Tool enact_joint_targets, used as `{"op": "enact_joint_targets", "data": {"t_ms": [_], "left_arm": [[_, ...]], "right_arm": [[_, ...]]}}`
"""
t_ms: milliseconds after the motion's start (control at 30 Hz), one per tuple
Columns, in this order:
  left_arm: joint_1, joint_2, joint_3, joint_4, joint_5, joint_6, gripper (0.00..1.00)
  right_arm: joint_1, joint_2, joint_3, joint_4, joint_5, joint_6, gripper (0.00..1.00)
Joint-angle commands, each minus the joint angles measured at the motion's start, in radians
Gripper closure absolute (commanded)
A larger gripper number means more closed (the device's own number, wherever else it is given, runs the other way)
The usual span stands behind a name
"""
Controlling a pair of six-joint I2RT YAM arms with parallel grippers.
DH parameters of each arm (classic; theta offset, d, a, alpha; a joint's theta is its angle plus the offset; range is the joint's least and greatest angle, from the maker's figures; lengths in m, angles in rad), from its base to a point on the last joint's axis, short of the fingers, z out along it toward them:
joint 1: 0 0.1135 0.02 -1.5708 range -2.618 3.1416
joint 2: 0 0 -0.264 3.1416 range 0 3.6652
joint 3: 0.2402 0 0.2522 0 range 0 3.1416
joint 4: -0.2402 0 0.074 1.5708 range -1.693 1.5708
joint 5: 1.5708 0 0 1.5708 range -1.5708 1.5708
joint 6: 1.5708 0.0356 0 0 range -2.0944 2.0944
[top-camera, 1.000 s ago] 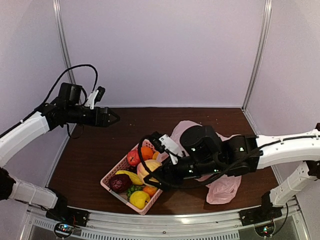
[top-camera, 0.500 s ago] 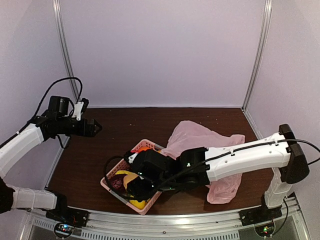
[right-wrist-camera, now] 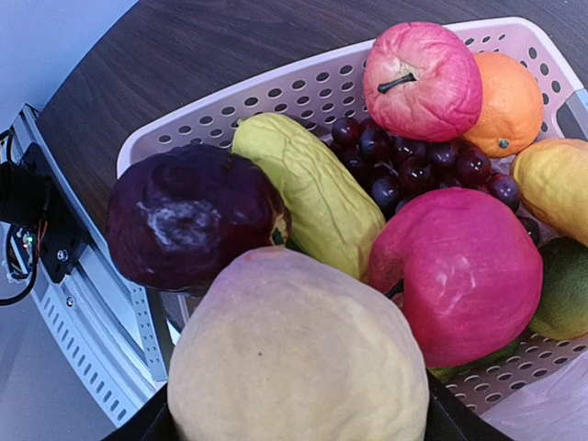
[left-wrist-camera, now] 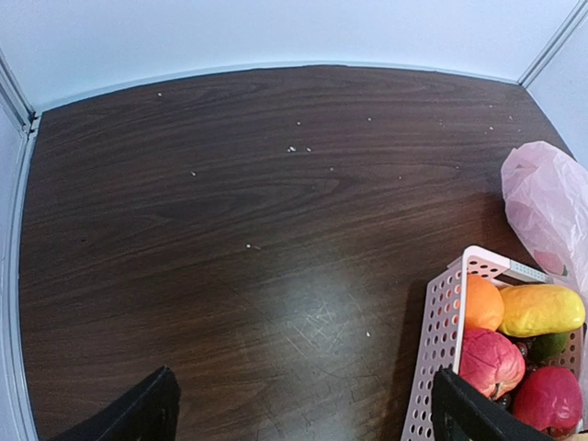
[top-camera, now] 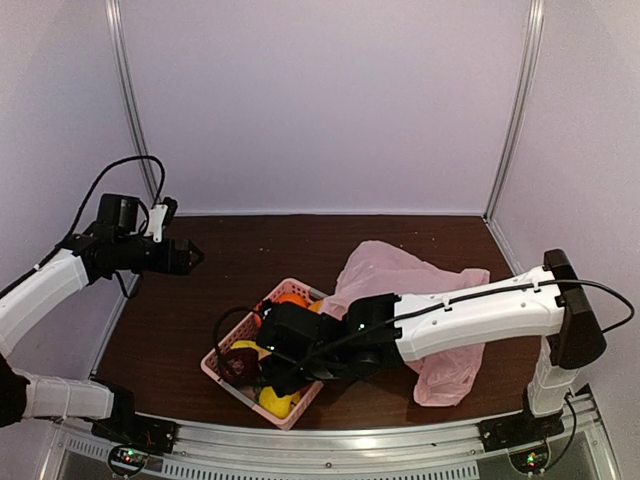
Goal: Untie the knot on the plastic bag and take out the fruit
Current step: Place the fake fruit in the bin.
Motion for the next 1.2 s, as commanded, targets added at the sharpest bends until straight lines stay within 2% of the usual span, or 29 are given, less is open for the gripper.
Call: {"op": "enact_joint_targets", "data": {"t_ms": [0, 100, 300, 500, 833, 1033, 1167], "left_arm": [[0.003, 0.009, -0.008, 0.036, 0.020, 0.000, 0.03], [0.003, 0.010, -0.008, 0.036, 0.021, 0.001, 0.03], [0.003, 0.008, -0.010, 0.035, 0.025, 0.001, 0.03], [0.002, 0.002, -0.010, 0.039, 0.026, 0.000, 0.03], [0.003, -0.019, -0.017, 0.046, 0.032, -0.004, 0.03], [0.002, -0.030, -0.025, 0.051, 0.038, -0.006, 0.03], [0.003, -0.035, -0.028, 0.051, 0.033, -0.006, 0.03]], "right_arm": [[-0.011, 0.018, 0.018, -0.021, 0.036, 0.023, 0.36], [-0.015, 0.024, 0.016, -0.014, 0.033, 0.024, 0.33], [-0.017, 0.027, 0.017, -0.013, 0.031, 0.019, 0.18], [-0.017, 0.019, 0.016, -0.012, 0.034, 0.016, 0.11], [-0.017, -0.017, 0.012, -0.020, 0.043, 0.004, 0.07], [-0.016, -0.084, -0.030, 0.063, -0.008, -0.034, 0.06], [-0.016, -0.112, -0.034, 0.062, 0.003, -0.039, 0.06]]}}
